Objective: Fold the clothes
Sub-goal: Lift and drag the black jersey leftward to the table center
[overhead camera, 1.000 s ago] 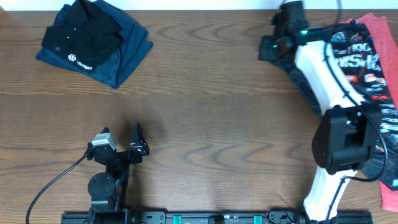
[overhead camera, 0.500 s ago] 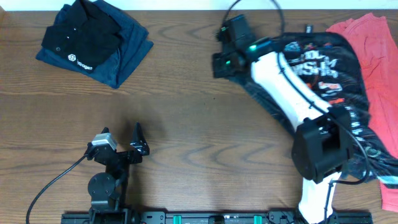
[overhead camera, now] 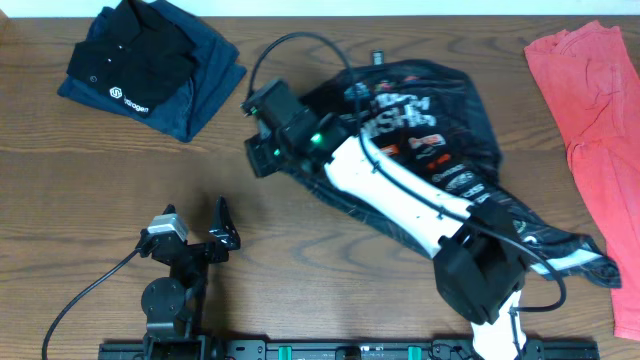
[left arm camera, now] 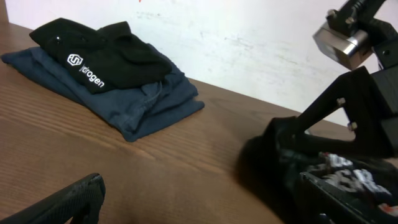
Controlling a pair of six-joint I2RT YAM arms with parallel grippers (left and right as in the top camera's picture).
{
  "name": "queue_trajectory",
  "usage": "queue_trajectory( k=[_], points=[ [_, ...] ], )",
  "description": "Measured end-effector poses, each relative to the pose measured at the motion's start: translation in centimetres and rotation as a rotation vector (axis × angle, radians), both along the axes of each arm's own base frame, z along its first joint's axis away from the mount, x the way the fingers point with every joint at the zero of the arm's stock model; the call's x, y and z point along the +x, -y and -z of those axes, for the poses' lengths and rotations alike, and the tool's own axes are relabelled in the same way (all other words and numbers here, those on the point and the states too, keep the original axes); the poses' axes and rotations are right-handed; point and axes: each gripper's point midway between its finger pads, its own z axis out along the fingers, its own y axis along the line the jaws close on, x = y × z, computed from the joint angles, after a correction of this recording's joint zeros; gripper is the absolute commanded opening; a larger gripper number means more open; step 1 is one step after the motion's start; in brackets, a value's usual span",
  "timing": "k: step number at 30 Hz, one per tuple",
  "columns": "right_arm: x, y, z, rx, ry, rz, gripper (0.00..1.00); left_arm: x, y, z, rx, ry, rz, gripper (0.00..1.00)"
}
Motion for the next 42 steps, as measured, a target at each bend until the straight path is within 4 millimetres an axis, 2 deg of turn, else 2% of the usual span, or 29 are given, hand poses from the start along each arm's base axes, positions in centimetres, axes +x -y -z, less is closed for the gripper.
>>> queue_trajectory(
  k=[9, 16, 18, 19, 20, 23, 25, 26, 31, 34, 35, 37, 39, 42],
  points=[
    [-2.8, -2.0, 0.0, 0.009, -0.027, -0.023, 0.02, 0.0, 0.0, 0.0, 0.0, 0.0, 0.0, 0.98],
    [-6.9, -4.8, -0.1, 0.023, -0.043, -0.106, 0.01, 0.0, 0.0, 0.0, 0.0, 0.0, 0.0, 0.98],
    [-7.5, -5.1, 0.0, 0.017, -0.039, -0.115, 0.02, 0.0, -0.3, 0.0, 0.0, 0.0, -0.013, 0.98],
    [-7.5, -5.1, 0.0, 0.017, -0.039, -0.114, 0.04, 0.0, -0.3, 0.0, 0.0, 0.0, -0.015, 0.98],
    [-7.6, -5.1, 0.0, 0.018, -0.042, -0.112, 0.15, 0.0, -0.3, 0.0, 0.0, 0.0, -0.015, 0.98],
    [-7.4, -5.0, 0.1, 0.009, -0.036, -0.101, 0.22, 0.0, -0.4, 0.0, 0.001, 0.001, -0.021, 0.98],
    [-7.2, -4.8, 0.2, 0.0, -0.031, -0.091, 0.37, 0.0, -0.4, 0.0, 0.001, 0.001, -0.021, 0.98],
    [-7.0, -4.6, 0.2, -0.008, -0.026, -0.087, 0.38, 0.0, -0.5, 0.0, 0.002, 0.001, -0.024, 0.98],
    [-5.5, -2.3, 0.7, -0.064, -0.053, -0.042, 0.44, 0.0, -0.3, 0.0, 0.0, 0.0, -0.013, 0.98],
    [-3.3, 0.2, 0.2, -0.103, -0.061, 0.013, 0.49, 0.0, -0.3, 0.0, 0.001, 0.0, -0.013, 0.98],
    [-2.3, 1.2, -0.1, -0.114, -0.06, 0.037, 0.54, 0.0, -0.3, 0.0, 0.0, 0.0, -0.013, 0.98],
    [0.1, 4.1, -1.0, -0.141, -0.056, 0.11, 0.71, 0.0, -0.3, 0.0, 0.0, 0.0, -0.013, 0.98],
    [1.8, 6.9, -1.9, -0.165, -0.051, 0.169, 0.76, 0.0, -0.3, 0.0, 0.001, 0.0, -0.013, 0.98],
    [4.1, 12.0, -3.5, -0.199, -0.049, 0.269, 0.99, 0.0, -0.3, 0.0, 0.001, 0.0, -0.013, 0.98]
  ],
)
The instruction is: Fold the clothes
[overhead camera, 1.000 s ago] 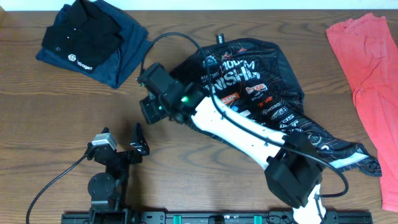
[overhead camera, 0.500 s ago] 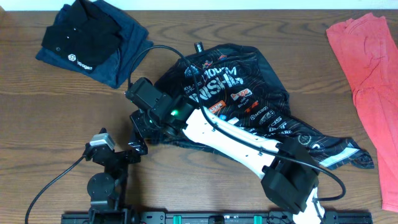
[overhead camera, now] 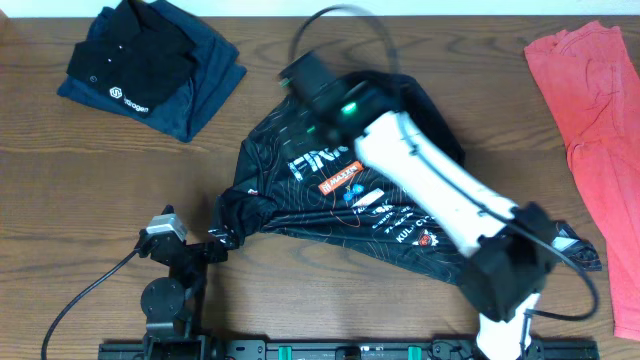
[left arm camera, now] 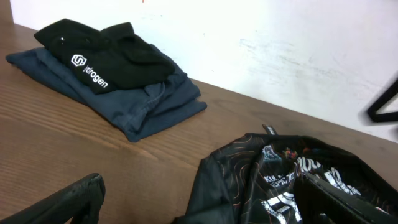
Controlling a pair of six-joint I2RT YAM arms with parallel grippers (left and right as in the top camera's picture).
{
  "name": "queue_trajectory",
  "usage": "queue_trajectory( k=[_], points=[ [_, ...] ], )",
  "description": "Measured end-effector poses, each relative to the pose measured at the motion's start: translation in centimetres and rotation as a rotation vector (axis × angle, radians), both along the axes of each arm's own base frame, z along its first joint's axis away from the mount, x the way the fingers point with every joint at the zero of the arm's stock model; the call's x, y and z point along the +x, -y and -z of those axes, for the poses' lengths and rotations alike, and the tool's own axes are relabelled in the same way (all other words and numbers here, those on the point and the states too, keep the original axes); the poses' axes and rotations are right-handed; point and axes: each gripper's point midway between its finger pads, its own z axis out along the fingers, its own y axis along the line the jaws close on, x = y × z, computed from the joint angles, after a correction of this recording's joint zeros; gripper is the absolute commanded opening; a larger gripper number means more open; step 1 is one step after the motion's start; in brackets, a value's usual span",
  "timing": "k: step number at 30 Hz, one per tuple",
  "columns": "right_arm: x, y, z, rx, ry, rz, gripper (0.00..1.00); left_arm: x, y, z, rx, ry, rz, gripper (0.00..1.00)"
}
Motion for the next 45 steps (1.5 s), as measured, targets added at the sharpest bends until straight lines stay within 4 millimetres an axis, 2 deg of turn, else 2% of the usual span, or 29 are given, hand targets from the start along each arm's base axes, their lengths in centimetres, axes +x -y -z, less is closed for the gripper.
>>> queue_trajectory(
  k=[2, 3, 6, 11, 15, 22, 27, 29, 33, 38, 45],
  points=[
    [1.1, 4.1, -1.2, -0.022, -0.006, 0.073, 0.99, 0.0, 0.0, 0.0, 0.0, 0.0, 0.0, 0.98],
    [1.3, 5.6, -1.5, -0.034, -0.015, 0.096, 0.99, 0.0, 0.0, 0.0, 0.0, 0.0, 0.0, 0.98],
    [1.2, 12.1, -2.4, -0.096, -0.074, 0.198, 0.99, 0.0, 0.0, 0.0, 0.0, 0.0, 0.0, 0.98],
    [-2.5, 19.4, -1.4, -0.21, -0.289, 0.307, 0.99, 0.0, 0.0, 0.0, 0.0, 0.0, 0.0, 0.98],
    [-4.0, 22.6, -1.0, -0.249, -0.378, 0.372, 0.99, 0.0, 0.0, 0.0, 0.0, 0.0, 0.0, 0.98],
    [-2.9, 27.3, 0.6, -0.336, -0.353, 0.453, 0.99, 0.0, 0.0, 0.0, 0.0, 0.0, 0.0, 0.98],
    [-2.9, 29.4, 3.9, -0.363, -0.374, 0.459, 0.95, 0.0, 0.0, 0.0, 0.0, 0.0, 0.0, 0.98],
    [-3.2, 29.5, 5.6, -0.356, -0.393, 0.442, 0.94, 0.0, 0.0, 0.0, 0.0, 0.0, 0.0, 0.98],
    [-3.5, 28.4, 9.2, -0.295, -0.404, 0.359, 0.93, 0.0, 0.0, 0.0, 0.0, 0.0, 0.0, 0.98],
    [-3.5, 27.6, 11.1, -0.254, -0.391, 0.304, 0.89, 0.0, 0.0, 0.0, 0.0, 0.0, 0.0, 0.98],
    [-2.0, 27.2, 12.6, -0.226, -0.313, 0.291, 0.84, 0.0, 0.0, 0.0, 0.0, 0.0, 0.0, 0.98]
  ],
)
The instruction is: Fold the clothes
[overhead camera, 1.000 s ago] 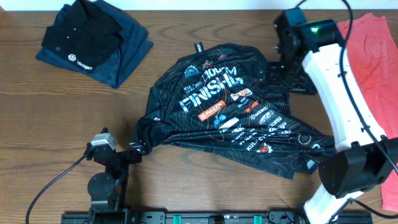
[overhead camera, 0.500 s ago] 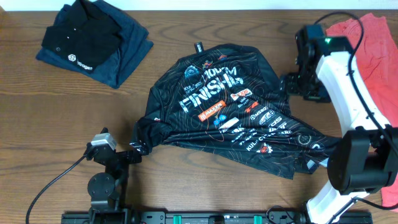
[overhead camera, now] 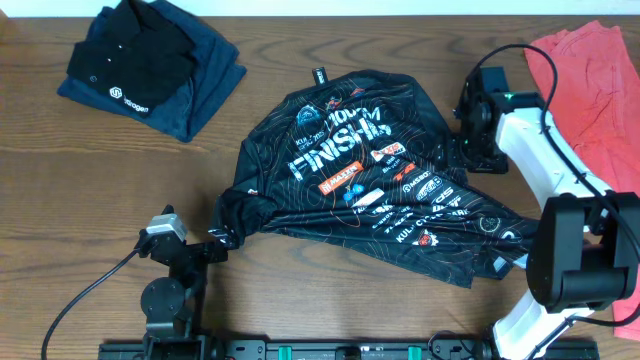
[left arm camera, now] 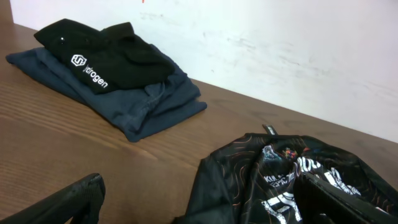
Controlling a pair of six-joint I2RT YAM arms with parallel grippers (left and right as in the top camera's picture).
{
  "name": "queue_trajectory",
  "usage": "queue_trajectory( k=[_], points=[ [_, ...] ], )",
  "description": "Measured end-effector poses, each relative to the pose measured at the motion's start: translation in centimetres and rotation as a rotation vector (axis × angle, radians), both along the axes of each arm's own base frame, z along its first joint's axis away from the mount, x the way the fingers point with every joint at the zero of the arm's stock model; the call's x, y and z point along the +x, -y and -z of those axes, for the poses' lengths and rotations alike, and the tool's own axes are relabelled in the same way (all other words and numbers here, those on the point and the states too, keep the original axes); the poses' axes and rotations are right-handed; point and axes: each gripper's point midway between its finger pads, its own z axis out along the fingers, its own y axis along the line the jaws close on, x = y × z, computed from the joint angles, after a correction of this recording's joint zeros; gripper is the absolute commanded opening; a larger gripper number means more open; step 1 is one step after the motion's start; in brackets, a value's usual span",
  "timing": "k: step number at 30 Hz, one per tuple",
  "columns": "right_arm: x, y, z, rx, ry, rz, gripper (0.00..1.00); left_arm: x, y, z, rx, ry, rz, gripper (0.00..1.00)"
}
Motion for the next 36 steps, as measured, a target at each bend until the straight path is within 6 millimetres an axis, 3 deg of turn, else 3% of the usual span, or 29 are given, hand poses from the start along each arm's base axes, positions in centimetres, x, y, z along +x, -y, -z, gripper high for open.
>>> queue_trajectory(
  k=[4, 10, 18, 23, 27, 30, 32, 36],
  points=[
    [0.6, -0.1, 0.5, 0.007, 0.03, -0.003, 0.8, 0.0, 0.0, 0.0, 0.0, 0.0, 0.0, 0.98],
    [1.7, -0.3, 1.2, 0.011, 0.057, -0.015, 0.64, 0.0, 0.0, 0.0, 0.0, 0.0, 0.0, 0.98],
    [1.6, -0.3, 3.2, 0.009, 0.018, -0.014, 0.61, 0.0, 0.0, 0.0, 0.0, 0.0, 0.0, 0.98],
    [1.5, -0.3, 4.4, 0.009, -0.005, -0.016, 0.44, 0.0, 0.0, 0.0, 0.0, 0.0, 0.0, 0.98],
    [2.1, -0.3, 4.5, 0.011, 0.018, -0.008, 0.18, 0.0, 0.0, 0.0, 0.0, 0.0, 0.0, 0.98],
    [3.0, -0.4, 4.4, 0.013, 0.055, -0.015, 0.07, 0.0, 0.0, 0.0, 0.0, 0.0, 0.0, 0.98],
    [3.9, -0.5, 4.2, 0.017, 0.093, -0.01, 0.01, 0.0, 0.0, 0.0, 0.0, 0.0, 0.0, 0.98],
    [6.3, -0.7, 3.6, 0.038, 0.191, 0.035, 0.01, 0.0, 0.0, 0.0, 0.0, 0.0, 0.0, 0.98]
  ],
)
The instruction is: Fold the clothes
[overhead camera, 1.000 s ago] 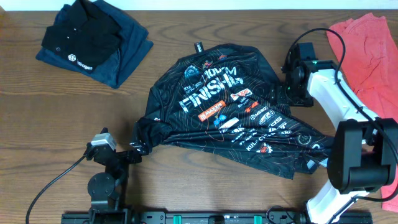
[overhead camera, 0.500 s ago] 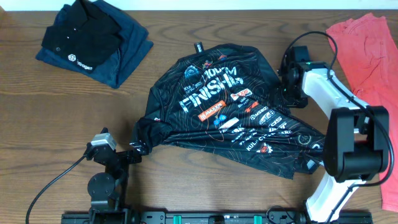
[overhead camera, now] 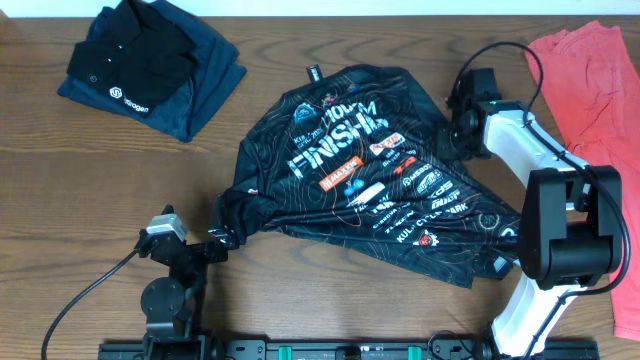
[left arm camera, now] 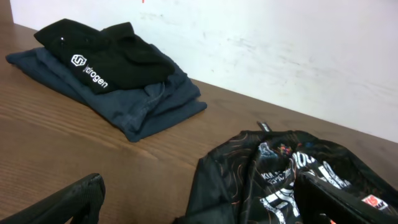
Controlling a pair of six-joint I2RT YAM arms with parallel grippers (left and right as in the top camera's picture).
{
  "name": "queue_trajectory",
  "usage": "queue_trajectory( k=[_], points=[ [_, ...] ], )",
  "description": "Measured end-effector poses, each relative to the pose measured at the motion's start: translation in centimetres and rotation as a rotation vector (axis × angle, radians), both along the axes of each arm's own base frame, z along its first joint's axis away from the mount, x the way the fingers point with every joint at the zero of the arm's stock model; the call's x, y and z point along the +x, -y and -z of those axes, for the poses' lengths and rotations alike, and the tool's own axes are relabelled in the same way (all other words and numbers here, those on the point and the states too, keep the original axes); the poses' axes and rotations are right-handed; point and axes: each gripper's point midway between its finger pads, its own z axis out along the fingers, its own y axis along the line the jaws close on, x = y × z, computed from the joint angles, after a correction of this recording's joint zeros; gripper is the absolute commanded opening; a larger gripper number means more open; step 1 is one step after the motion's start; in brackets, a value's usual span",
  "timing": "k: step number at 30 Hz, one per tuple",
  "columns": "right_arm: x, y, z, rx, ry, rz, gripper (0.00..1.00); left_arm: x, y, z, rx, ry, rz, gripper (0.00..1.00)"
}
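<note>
A black jersey with white and orange print lies spread face up mid-table. Its bunched left sleeve reaches my left gripper, which is open. In the left wrist view the cloth lies between the wide-apart fingers of the left gripper. My right gripper sits at the jersey's upper right edge; its jaws are hidden from above. A folded stack of dark blue and black clothes sits far left. A red garment lies unfolded at the right.
The table's far edge runs just behind the stack and the jersey's collar tag. A white wall stands behind the table. My right arm arches between the jersey and the red garment.
My right gripper has shifted a little up and left along the jersey's right edge. The collar tag has moved slightly left and the upper part lies flatter. The left gripper has not moved.
At first the jersey lay bunched right of centre with my right gripper at its left end. Then it was spread leftward, a sleeve reaching the open left gripper, the right gripper near the collar. Later the right gripper stood at the jersey's right edge, where it is now.
</note>
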Motion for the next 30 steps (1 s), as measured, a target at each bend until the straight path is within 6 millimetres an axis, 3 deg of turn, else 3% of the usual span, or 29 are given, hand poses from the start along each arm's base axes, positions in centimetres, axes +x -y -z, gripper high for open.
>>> queue_trajectory(
  k=[7, 11, 17, 22, 23, 24, 27, 28, 30],
  points=[
    [6.0, -2.6, -3.1, 0.18, 0.261, 0.07, 0.01, 0.0, 0.0, 0.0, 0.0, 0.0, 0.0, 0.98],
    [8.4, -4.7, -5.2, 0.27, 0.375, 0.089, 0.01, 0.0, 0.0, 0.0, 0.0, 0.0, 0.0, 0.98],
    [9.9, -9.8, -7.5, 0.361, 0.485, 0.04, 0.03, 0.0, 0.0, 0.0, 0.0, 0.0, 0.0, 0.98],
    [9.6, -12.8, -5.9, 0.364, 0.418, 0.0, 0.11, 0.0, 0.0, 0.0, 0.0, 0.0, 0.0, 0.98],
    [9.6, -12.8, -5.6, 0.354, 0.391, 0.003, 0.19, 0.0, 0.0, 0.0, 0.0, 0.0, 0.0, 0.98],
    [9.6, -12.5, -5.3, 0.337, 0.363, 0.006, 0.43, 0.0, 0.0, 0.0, 0.0, 0.0, 0.0, 0.98],
    [9.4, -10.9, -6.2, 0.274, 0.28, 0.023, 0.69, 0.0, 0.0, 0.0, 0.0, 0.0, 0.0, 0.98],
    [9.8, -10.0, -7.4, 0.254, 0.273, 0.031, 0.93, 0.0, 0.0, 0.0, 0.0, 0.0, 0.0, 0.98],
    [10.0, -8.3, -9.8, 0.216, 0.249, 0.052, 0.99, 0.0, 0.0, 0.0, 0.0, 0.0, 0.0, 0.98]
  ],
)
